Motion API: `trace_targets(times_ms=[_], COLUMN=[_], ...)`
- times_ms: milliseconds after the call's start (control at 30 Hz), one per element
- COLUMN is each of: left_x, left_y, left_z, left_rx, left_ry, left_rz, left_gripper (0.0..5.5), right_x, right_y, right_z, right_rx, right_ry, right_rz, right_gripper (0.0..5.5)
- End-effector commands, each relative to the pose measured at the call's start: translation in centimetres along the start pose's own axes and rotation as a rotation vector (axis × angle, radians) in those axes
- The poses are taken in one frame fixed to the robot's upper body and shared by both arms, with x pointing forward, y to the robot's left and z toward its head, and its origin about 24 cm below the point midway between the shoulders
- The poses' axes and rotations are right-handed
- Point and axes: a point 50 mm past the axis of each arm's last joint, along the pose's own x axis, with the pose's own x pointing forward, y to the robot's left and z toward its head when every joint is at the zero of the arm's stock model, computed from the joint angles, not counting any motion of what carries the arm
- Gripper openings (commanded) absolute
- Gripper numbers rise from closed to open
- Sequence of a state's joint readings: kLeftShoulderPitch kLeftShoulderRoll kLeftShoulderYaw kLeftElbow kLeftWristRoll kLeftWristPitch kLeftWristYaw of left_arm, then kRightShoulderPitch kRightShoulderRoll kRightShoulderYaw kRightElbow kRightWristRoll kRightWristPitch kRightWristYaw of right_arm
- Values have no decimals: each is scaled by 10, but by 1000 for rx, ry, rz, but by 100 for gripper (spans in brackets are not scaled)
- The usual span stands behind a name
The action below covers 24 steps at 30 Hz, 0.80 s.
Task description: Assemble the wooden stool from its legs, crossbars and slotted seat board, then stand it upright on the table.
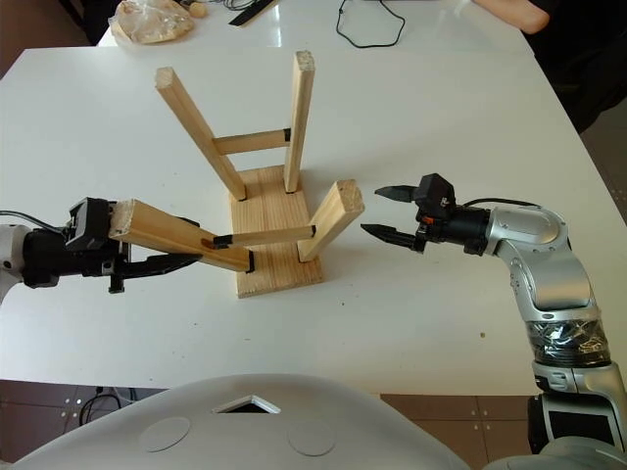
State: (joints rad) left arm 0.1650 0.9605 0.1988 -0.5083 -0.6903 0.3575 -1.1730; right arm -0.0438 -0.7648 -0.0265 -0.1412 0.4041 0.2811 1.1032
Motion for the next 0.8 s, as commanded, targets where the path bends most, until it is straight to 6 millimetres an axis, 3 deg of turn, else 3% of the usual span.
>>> trace_targets(times_ms=[33,433,800], left_x=[1,14,17], left_y=[3,-13,-6], left_z=[-12,-40,-38], left_rx=[-53,-29,-67], left_ry=[83,218,178], left_rz=[-7,-78,-39], left_gripper=[207,205,204], right_x=[1,5,7], right_y=[2,3,5], right_z=[0,1,3], right_rx=[2,-3,-7], right_ry=[-2,-5,-11], right_rz=[-1,15,26], right_gripper=[352,352,352])
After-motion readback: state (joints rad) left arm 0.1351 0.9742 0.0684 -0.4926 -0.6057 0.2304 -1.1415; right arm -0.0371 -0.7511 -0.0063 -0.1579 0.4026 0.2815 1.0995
